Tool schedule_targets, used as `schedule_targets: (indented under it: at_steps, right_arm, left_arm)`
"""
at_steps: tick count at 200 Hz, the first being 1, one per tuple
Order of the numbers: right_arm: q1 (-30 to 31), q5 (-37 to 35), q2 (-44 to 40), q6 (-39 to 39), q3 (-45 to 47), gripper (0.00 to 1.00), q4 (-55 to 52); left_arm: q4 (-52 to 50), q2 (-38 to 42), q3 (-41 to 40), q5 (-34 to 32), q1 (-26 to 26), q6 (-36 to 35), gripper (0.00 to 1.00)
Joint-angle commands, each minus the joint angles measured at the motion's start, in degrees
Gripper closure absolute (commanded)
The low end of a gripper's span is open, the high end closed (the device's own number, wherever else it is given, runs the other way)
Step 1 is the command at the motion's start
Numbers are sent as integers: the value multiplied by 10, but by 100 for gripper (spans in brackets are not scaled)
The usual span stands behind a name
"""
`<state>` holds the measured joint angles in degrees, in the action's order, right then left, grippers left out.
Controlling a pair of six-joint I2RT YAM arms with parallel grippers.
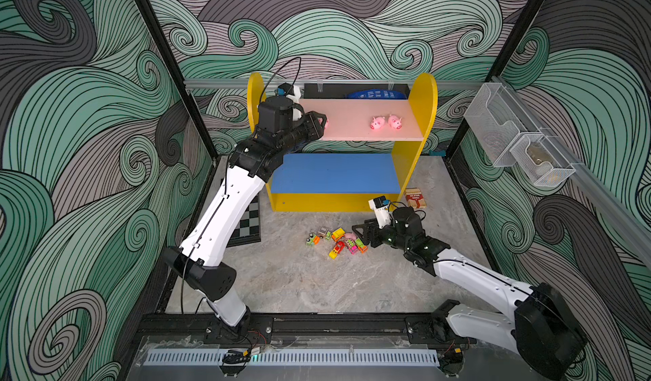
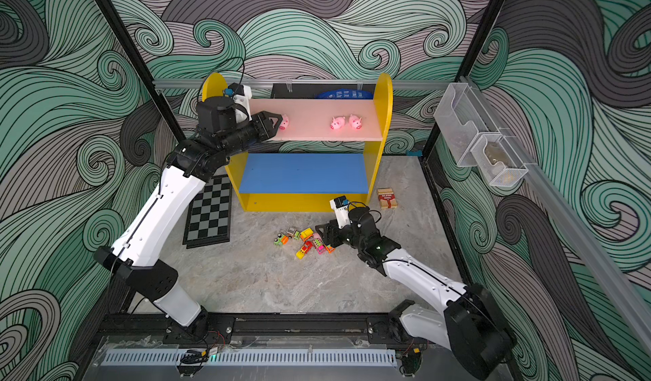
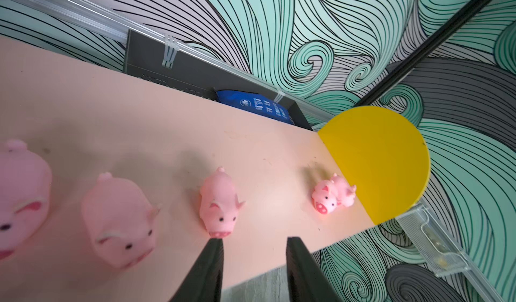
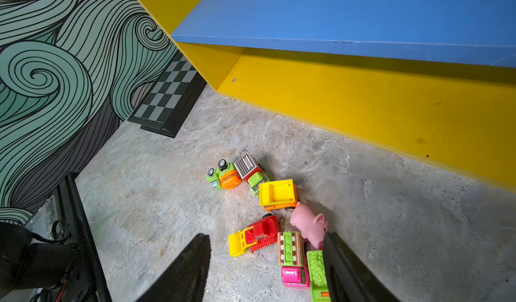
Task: Organize plastic toys on shelves
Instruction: Place the plastic toy on the shelf.
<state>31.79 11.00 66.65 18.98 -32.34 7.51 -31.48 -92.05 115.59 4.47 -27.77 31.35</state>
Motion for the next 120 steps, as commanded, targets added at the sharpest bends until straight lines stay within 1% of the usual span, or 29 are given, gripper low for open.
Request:
schedule_targets:
  at_steps: [1, 11, 14, 22, 34, 59, 93, 106, 120]
  right_arm:
    - [-2, 17, 8, -9, 19, 33, 0]
    - [-2, 11, 13, -9, 23, 33, -1]
    - [-2, 9, 14, -9, 23, 33, -1]
    - [-2, 4, 20, -8, 24, 33, -1]
    - [-2, -4, 32, -10, 20, 34, -1]
    - [-2, -18, 67, -18, 2, 34, -1]
    - [-3, -34, 128, -24, -34, 38, -4]
    - [-2, -36, 153, -29, -49, 38, -8]
    - [-2, -40, 174, -33, -61, 38, -11]
  left_arm:
    - [6, 71, -67, 60, 1, -52, 59]
    - [18, 101, -117, 77, 0, -70, 59]
    - [21, 123, -133, 79, -1, -72, 58]
    - [26, 152, -175, 83, 0, -83, 58]
    - [38, 193, -237, 97, 0, -101, 57]
    - [60, 272, -375, 100, 0, -125, 56]
    - [136, 358, -549, 95, 0, -110, 55]
    - [166, 378, -598, 92, -1, -98, 55]
    - [186, 390, -634, 89, 0, -90, 55]
